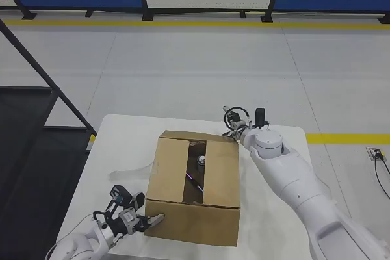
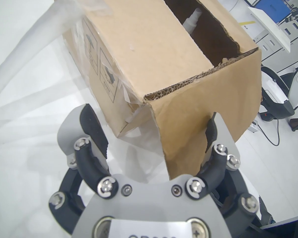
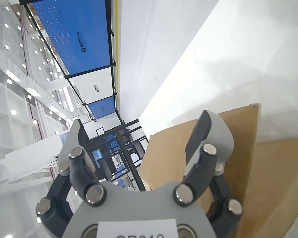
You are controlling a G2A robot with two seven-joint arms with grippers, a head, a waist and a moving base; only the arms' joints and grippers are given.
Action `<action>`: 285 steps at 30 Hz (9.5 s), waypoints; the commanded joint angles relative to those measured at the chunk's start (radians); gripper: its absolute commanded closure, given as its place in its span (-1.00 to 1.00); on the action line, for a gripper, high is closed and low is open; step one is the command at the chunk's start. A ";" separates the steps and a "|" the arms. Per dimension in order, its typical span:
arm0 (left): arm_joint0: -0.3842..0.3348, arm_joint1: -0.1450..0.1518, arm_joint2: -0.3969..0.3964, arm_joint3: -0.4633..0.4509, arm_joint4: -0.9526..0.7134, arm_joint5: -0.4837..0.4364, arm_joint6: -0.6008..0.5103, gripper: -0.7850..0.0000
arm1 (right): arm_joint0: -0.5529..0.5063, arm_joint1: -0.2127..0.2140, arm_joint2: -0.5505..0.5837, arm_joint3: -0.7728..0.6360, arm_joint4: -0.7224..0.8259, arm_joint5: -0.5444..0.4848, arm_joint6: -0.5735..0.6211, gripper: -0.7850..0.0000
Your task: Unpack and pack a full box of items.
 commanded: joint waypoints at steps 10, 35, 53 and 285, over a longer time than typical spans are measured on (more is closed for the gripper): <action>0.040 0.010 -0.094 -0.048 -0.068 -0.013 0.056 -1.00 | -0.080 0.039 0.093 -0.147 -0.005 -0.250 0.383 -1.00; 0.054 0.015 -0.182 -0.025 -0.187 0.058 0.084 -1.00 | -0.194 0.105 0.097 -0.395 -0.256 -0.167 0.724 -1.00; 0.114 0.006 -0.179 -0.083 -0.172 0.017 0.214 -1.00 | -0.141 0.027 -0.036 -0.311 -0.316 -0.170 0.698 -1.00; -0.367 -0.194 -0.027 -0.266 -0.599 0.313 -0.403 -1.00 | -1.079 0.232 0.891 -1.555 -0.711 -0.462 0.368 -1.00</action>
